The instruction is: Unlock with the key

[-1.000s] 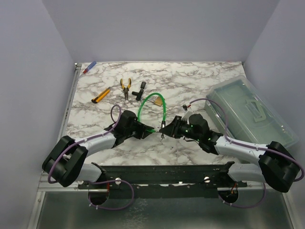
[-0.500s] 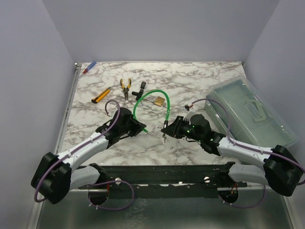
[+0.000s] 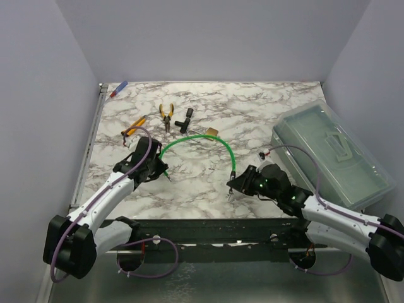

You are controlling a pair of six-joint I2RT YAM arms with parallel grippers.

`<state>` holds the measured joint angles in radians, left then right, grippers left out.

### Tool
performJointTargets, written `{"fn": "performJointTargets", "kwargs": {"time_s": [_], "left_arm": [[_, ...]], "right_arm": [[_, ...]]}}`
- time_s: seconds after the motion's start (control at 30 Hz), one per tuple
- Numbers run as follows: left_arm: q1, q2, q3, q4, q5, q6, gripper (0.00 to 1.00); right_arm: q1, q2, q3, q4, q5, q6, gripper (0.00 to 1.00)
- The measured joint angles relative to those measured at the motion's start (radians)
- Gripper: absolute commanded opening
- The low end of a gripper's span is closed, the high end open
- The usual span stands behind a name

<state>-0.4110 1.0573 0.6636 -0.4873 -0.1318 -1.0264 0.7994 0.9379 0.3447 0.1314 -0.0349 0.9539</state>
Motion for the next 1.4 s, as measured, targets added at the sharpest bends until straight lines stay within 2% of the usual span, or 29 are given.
{"fn": "performJointTargets", "kwargs": {"time_s": [0.17,0.3,0.43,0.63,0.73,0.77,0.87,1.07,1.27,1.33,1.4], "left_arm": [[0.066,0.037,-0.004,-0.027,0.002,0.044,0.00],[0.096,0.064,-0.007,-0.035,0.009,0.079,0.00],[0.103,0.072,-0.014,-0.034,0.010,0.094,0.00],[0.104,0.087,-0.063,-0.007,0.012,0.100,0.01],[0.104,0.088,-0.092,0.008,0.013,0.100,0.15],[0.104,0.089,-0.096,0.011,0.013,0.099,0.24],[0.105,0.088,-0.109,0.031,0.013,0.098,0.41],[0.116,0.055,-0.143,0.036,0.006,0.084,0.67],[0.116,-0.007,-0.144,0.034,0.002,0.073,0.73],[0.116,-0.033,-0.139,0.023,-0.001,0.073,0.73],[0.116,-0.056,-0.122,0.009,-0.004,0.077,0.73]], "right_arm": [[-0.005,-0.136,-0.092,-0.098,0.050,0.068,0.00],[-0.023,-0.164,-0.122,-0.131,0.070,0.095,0.00],[-0.038,-0.106,-0.127,-0.119,0.071,0.109,0.00],[-0.089,0.075,-0.099,-0.098,0.061,0.118,0.00],[-0.099,0.136,-0.064,-0.089,0.049,0.116,0.00],[-0.100,0.148,-0.053,-0.087,0.047,0.115,0.00],[-0.101,0.165,-0.024,-0.086,0.048,0.110,0.00],[-0.105,0.169,-0.002,-0.108,0.049,0.092,0.00],[-0.108,0.173,-0.002,-0.142,0.050,0.084,0.04],[-0.108,0.173,-0.002,-0.150,0.050,0.080,0.11],[-0.108,0.173,-0.002,-0.156,0.050,0.074,0.22]]}}
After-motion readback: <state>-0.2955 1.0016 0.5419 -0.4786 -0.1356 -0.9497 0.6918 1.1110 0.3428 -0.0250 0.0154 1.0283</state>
